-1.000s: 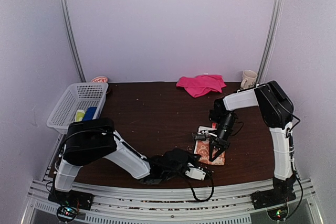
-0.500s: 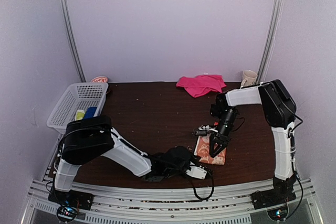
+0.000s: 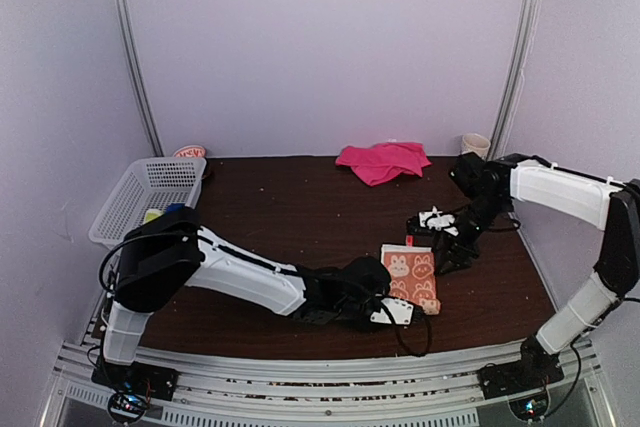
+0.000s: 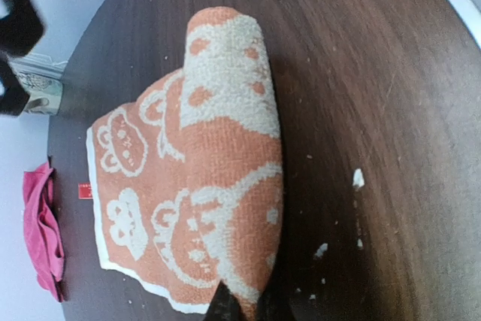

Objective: Roll the towels
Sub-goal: Roll the towel at the center of the board.

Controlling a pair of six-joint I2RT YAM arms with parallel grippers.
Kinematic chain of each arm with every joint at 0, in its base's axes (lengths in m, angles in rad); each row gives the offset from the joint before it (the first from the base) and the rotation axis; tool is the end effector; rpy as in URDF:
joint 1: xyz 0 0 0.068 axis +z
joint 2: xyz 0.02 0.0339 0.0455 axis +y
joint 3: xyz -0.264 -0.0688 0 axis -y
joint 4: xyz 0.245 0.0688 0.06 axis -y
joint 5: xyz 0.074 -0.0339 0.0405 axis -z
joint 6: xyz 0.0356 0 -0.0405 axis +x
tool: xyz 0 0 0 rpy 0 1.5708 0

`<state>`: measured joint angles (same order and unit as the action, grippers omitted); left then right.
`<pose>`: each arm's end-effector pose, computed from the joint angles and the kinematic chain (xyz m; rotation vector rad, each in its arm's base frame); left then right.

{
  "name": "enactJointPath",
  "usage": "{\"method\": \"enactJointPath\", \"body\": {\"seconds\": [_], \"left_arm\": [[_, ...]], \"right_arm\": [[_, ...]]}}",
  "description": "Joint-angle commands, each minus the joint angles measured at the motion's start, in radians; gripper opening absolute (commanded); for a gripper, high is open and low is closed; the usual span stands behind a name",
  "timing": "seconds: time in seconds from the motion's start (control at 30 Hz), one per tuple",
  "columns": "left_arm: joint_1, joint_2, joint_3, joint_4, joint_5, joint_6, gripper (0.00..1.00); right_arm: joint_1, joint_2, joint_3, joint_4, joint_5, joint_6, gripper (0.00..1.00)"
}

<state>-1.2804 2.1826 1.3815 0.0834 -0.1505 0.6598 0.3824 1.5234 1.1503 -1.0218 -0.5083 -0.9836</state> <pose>0.1390 -0.4464 0.1236 1.8383 1.3543 -0.1528 0.2495 0.1190 0.2403 -1.7920 2.1023 0.6131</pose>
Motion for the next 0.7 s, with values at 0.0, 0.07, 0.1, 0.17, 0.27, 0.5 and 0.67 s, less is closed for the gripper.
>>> {"method": "enactJointPath", "body": {"seconds": [0.0,0.07,0.1,0.17,0.27,0.5,0.67], "left_arm": [[0.036,0.018,0.104,-0.17,0.13,-0.163,0.0],[0.051,0.019,0.13,-0.202,0.18,-0.196,0.0],[0.058,0.022,0.145,-0.219,0.206,-0.212,0.0],[0.072,0.034,0.179,-0.262,0.25,-0.243,0.0],[0.084,0.061,0.223,-0.31,0.294,-0.264,0.0],[0.084,0.107,0.257,-0.336,0.367,-0.287,0.0],[0.084,0.138,0.292,-0.354,0.385,-0.307,0.0]], "right_arm": [[-0.013,-0.216,-0.225,0.293,0.135,-0.034,0.76],[-0.019,-0.314,-0.329,0.381,0.16,-0.058,0.86],[-0.02,-0.363,-0.374,0.42,0.169,-0.076,0.97],[-0.023,-0.443,-0.468,0.492,0.173,-0.107,1.0],[-0.023,-0.533,-0.55,0.578,0.174,-0.133,1.0],[-0.022,-0.655,-0.66,0.561,0.062,-0.299,1.0],[0.002,-0.641,-0.714,0.515,-0.003,-0.431,0.99]]}}
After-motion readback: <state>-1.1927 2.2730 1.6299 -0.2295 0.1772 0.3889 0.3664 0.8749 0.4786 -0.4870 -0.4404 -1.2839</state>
